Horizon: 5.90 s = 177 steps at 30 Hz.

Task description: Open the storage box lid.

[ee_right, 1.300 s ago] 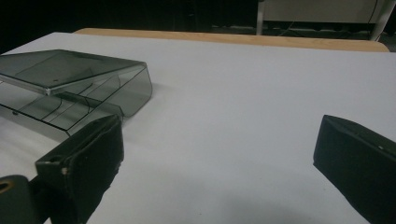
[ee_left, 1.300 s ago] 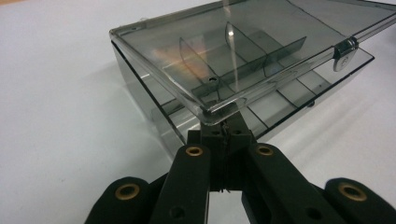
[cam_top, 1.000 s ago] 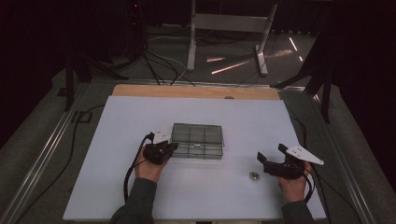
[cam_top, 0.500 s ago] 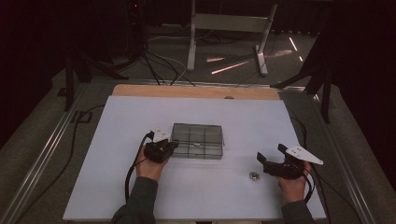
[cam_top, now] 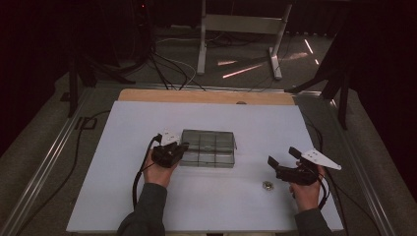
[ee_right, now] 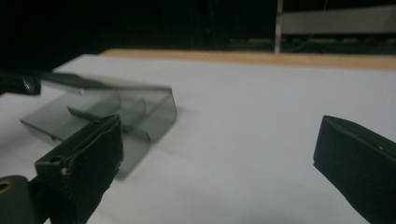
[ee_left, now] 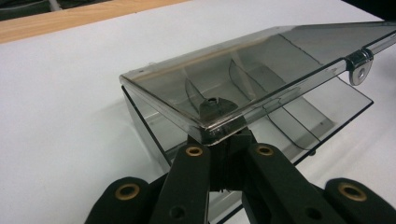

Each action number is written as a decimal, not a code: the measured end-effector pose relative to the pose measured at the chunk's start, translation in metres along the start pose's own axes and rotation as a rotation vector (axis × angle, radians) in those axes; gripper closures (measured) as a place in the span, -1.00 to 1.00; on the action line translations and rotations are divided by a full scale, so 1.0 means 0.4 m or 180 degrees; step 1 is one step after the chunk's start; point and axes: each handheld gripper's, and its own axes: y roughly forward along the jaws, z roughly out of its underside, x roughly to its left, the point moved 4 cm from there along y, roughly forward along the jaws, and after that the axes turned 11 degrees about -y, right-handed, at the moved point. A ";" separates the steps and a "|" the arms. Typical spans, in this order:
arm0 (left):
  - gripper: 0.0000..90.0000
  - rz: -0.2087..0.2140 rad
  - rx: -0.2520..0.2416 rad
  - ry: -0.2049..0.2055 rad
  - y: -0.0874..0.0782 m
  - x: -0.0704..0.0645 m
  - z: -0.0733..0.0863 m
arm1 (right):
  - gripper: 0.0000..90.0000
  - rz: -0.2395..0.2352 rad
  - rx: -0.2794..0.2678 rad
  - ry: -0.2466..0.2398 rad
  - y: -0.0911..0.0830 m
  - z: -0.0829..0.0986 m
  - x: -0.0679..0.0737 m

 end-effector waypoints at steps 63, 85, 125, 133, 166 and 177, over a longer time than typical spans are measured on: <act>0.89 -0.0061 -0.0148 -0.0053 0.004 0.002 -0.075 | 0.04 -0.0577 0.0609 -0.0815 0.404 -0.099 0.150; 0.30 -0.0256 0.0240 -0.0378 0.057 0.043 0.075 | 0.09 -0.0665 0.0554 -0.0721 0.405 -0.096 0.148; 0.52 -0.0477 0.0426 -0.0494 0.020 -0.013 0.130 | 0.24 -0.0846 0.0578 -0.0445 0.374 -0.104 0.139; 0.52 -0.0465 0.0436 -0.0467 0.015 -0.019 0.135 | 0.32 -0.0845 0.0602 -0.0365 0.371 -0.106 0.132; 0.48 -0.0434 0.0417 -0.0504 0.014 -0.022 0.138 | 0.40 -0.0657 0.0633 0.0059 0.410 -0.095 0.113; 0.47 -0.0427 0.0401 -0.0504 0.016 -0.019 0.137 | 0.31 -0.0629 0.0687 0.0102 0.422 -0.093 0.113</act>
